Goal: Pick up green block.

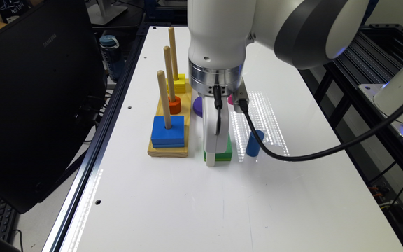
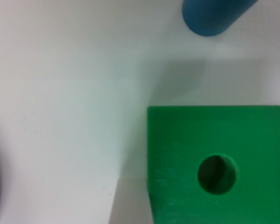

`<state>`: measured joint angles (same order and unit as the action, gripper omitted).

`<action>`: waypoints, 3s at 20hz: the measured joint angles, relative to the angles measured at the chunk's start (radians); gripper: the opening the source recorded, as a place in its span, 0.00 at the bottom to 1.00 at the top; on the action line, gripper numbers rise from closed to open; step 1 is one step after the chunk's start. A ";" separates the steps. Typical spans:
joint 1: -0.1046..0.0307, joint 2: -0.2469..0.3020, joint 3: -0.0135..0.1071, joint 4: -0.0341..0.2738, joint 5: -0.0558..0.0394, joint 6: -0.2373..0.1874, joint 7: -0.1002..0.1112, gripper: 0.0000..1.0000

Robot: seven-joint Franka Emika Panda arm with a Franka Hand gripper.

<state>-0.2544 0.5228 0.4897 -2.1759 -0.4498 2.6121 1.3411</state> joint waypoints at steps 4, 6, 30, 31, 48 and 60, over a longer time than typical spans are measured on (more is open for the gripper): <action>0.000 0.000 0.000 0.000 0.0000 0.000 0.000 0.00; 0.000 0.000 0.000 0.000 0.0000 0.000 0.000 0.00; -0.050 -0.152 0.082 -0.019 0.0914 -0.109 -0.040 0.00; -0.051 -0.152 0.083 -0.019 0.0914 -0.109 -0.040 0.00; -0.079 -0.250 0.120 -0.023 0.1928 -0.175 -0.112 0.00; -0.089 -0.341 0.137 -0.012 0.2825 -0.253 -0.171 0.00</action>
<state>-0.3436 0.1818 0.6264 -2.1882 -0.1673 2.3587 1.1705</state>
